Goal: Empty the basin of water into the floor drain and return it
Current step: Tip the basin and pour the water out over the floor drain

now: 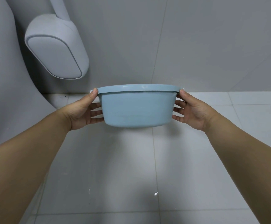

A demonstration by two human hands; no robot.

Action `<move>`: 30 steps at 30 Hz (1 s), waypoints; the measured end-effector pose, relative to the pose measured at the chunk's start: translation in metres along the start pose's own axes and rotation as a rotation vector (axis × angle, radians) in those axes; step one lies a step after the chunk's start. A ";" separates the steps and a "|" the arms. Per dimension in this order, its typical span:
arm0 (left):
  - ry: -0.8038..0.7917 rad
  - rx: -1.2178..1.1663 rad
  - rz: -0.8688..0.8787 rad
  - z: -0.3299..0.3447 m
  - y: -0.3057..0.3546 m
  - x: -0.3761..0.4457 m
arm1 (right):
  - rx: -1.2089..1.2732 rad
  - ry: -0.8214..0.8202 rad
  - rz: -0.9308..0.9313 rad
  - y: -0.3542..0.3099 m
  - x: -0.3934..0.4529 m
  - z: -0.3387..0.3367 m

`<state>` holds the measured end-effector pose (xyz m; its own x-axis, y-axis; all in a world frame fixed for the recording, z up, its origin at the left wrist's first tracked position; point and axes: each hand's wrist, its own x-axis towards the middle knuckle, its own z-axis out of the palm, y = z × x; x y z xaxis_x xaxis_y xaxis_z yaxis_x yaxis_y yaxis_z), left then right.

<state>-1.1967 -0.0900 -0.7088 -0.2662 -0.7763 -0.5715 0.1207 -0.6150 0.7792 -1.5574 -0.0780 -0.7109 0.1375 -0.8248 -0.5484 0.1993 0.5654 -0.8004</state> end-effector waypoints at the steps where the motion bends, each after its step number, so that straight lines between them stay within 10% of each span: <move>1: 0.002 -0.003 0.002 0.000 0.000 0.000 | -0.002 -0.003 0.000 0.000 0.000 0.000; 30: -0.008 0.111 0.058 -0.004 -0.001 0.003 | -0.028 -0.043 -0.020 0.004 0.010 -0.003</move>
<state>-1.1939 -0.0926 -0.7125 -0.2699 -0.8087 -0.5227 0.0296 -0.5496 0.8349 -1.5579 -0.0841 -0.7205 0.1751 -0.8351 -0.5215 0.1757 0.5477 -0.8180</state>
